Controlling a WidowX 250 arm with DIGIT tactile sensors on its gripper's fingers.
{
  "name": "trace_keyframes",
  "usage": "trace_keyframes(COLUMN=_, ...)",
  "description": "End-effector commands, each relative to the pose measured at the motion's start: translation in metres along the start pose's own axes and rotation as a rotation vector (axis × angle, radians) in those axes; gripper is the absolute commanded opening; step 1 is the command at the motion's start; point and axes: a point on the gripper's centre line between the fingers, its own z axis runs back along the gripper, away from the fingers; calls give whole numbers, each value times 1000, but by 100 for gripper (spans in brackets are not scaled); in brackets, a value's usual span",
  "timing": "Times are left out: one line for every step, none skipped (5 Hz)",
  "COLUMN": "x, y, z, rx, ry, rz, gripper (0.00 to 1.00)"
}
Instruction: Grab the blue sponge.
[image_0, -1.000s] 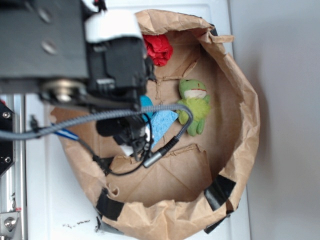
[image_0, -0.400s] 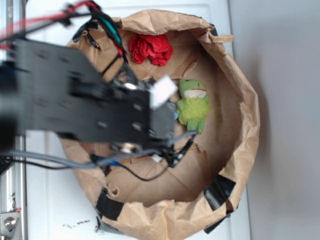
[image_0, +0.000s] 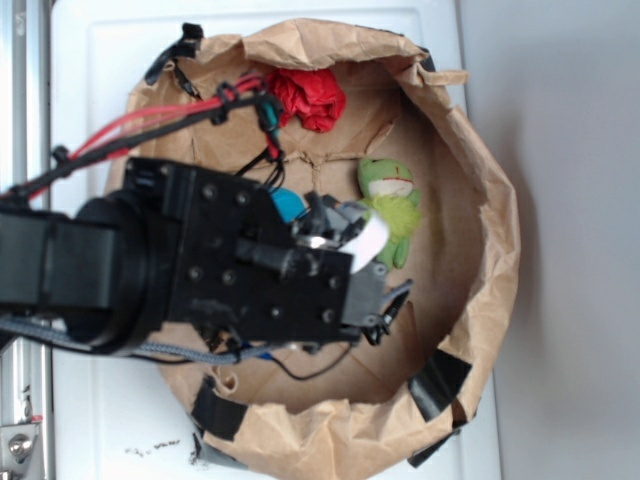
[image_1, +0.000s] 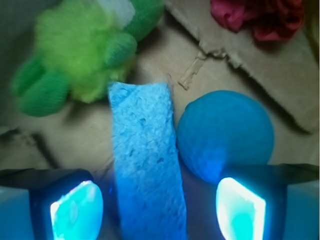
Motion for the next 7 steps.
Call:
trace_keyframes(x=7, y=-3, z=-32, rx=68, ry=-82, rz=158, gripper=85)
trace_keyframes(x=6, y=-1, z=-23, rx=60, ry=-79, rz=176, gripper=0)
trace_keyframes(x=12, y=-2, z=-1, rx=6, ry=-69, rz=99, gripper=0)
trace_keyframes(x=26, y=5, z=39, rx=-98, ry=11, rz=-65, gripper=0)
trace_keyframes(x=40, y=16, z=80, rx=-95, ry=26, rz=-312, gripper=0)
trace_keyframes(x=44, y=24, z=111, rx=-118, ry=36, rz=-482, gripper=0)
trace_keyframes(x=40, y=30, z=132, rx=-98, ry=59, rz=-543, gripper=0)
